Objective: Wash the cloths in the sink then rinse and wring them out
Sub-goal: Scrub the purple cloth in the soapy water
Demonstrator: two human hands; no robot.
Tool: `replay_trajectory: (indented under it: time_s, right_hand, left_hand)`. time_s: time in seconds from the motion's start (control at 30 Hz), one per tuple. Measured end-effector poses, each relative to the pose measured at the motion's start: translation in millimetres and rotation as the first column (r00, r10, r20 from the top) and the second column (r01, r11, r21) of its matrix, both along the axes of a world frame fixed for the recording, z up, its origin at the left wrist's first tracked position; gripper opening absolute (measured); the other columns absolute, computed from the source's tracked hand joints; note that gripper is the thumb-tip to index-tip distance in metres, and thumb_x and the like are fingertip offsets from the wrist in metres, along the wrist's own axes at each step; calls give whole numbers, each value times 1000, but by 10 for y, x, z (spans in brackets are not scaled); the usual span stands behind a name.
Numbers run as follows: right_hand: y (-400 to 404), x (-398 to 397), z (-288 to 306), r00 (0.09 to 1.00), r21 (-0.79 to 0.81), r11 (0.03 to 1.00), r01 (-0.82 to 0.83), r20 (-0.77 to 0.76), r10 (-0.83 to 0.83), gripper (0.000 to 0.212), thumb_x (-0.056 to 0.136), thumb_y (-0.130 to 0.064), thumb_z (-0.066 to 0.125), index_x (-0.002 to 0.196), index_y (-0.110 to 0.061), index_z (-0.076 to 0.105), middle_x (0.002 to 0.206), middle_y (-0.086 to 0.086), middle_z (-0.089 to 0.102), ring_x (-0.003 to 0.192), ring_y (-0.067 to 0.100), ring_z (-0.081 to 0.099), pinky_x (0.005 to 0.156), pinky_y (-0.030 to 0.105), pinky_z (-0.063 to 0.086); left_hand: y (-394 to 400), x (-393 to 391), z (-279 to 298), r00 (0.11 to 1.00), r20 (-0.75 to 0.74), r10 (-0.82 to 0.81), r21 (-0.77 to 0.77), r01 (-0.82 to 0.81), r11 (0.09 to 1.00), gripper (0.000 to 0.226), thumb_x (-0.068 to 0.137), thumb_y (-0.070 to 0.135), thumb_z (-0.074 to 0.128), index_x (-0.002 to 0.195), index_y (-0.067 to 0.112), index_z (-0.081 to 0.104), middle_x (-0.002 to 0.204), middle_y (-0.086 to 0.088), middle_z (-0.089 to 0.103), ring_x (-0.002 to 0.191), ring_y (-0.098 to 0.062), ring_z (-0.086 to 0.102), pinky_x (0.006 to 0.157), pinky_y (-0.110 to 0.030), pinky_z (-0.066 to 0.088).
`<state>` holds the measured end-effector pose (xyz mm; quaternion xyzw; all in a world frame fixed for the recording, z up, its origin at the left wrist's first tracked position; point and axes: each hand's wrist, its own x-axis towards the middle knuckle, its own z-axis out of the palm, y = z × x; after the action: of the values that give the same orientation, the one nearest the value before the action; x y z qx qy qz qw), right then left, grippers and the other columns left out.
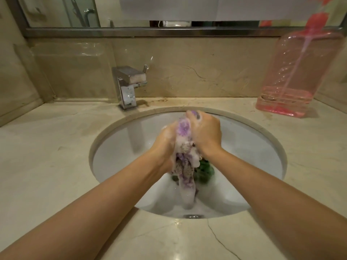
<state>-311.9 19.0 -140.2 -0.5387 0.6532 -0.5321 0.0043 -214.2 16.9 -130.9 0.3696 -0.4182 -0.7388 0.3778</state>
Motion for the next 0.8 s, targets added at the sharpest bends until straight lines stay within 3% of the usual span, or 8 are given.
replay_trajectory:
  time_s: [0.13, 0.23, 0.3, 0.37, 0.47, 0.57, 0.63, 0.8]
  right_hand:
    - [217, 148, -58, 943, -138, 975, -177, -306, 128, 29, 91, -31, 48, 63, -22, 45, 57, -4, 45, 54, 21, 45, 51, 32, 32]
    - [-21, -97, -35, 967, 272, 962, 29, -252, 42, 26, 94, -17, 46, 69, -15, 54, 70, 2, 55, 71, 26, 56, 55, 28, 36]
    - [-104, -210, -72, 959, 362, 927, 100, -285, 8, 27, 95, -15, 46, 70, -15, 58, 71, 1, 59, 72, 26, 58, 53, 26, 36]
    - [-53, -168, -75, 980, 289, 955, 68, -198, -10, 35, 98, -22, 43, 63, -21, 48, 66, -4, 54, 70, 24, 55, 55, 28, 31]
    - [36, -169, -63, 976, 175, 984, -30, 220, -9, 39, 103, -34, 38, 69, -21, 52, 78, 3, 60, 81, 25, 57, 68, 32, 38]
    - [29, -282, 14, 826, 60, 995, -84, 563, 35, 33, 102, -37, 43, 96, -11, 64, 97, 11, 68, 98, 31, 65, 88, 43, 52]
    - [58, -273, 39, 705, -49, 980, -193, 688, 174, 27, 102, -33, 44, 90, -14, 60, 89, 10, 66, 91, 30, 66, 80, 42, 55]
    - [96, -158, 169, 299, -358, 882, -307, 843, 447, 27, 104, -22, 39, 83, -12, 54, 73, 6, 59, 65, 17, 58, 66, 29, 48]
  left_hand:
    - [20, -18, -23, 999, -34, 42, 19, -42, 999, 36, 102, 20, 41, 71, 10, 55, 59, -6, 59, 55, -14, 60, 58, -26, 49]
    - [41, -30, -8, 999, -45, 2, 28, -1, 1000, 25, 98, 11, 42, 85, 2, 62, 80, -16, 64, 74, -25, 65, 68, -34, 56]
    - [22, -13, -15, 999, 36, -6, -45, 8, 999, 24, 97, 12, 43, 95, 1, 65, 86, -16, 68, 81, -28, 67, 74, -37, 57]
    - [-22, 0, -21, 980, 200, 17, -185, 21, 982, 34, 101, 26, 41, 95, 5, 67, 88, -12, 71, 85, -25, 69, 79, -37, 56]
    - [-89, 42, 26, 890, 455, 19, -446, 210, 870, 53, 94, 57, 41, 104, 14, 71, 95, -6, 73, 90, -21, 69, 81, -35, 53]
    - [-142, 124, 30, 711, 701, -63, -385, 451, 806, 61, 61, 66, 67, 96, 17, 71, 83, 1, 73, 82, -15, 69, 73, -32, 57]
    - [-196, 162, -18, 581, 812, -58, -318, 523, 790, 46, 57, 52, 85, 84, 17, 72, 78, 1, 73, 78, -15, 70, 74, -28, 58]
    - [-261, 222, -56, 637, 736, -230, -258, 577, 775, 30, 72, 33, 84, 96, 22, 69, 93, 6, 71, 82, -1, 66, 72, -12, 52]
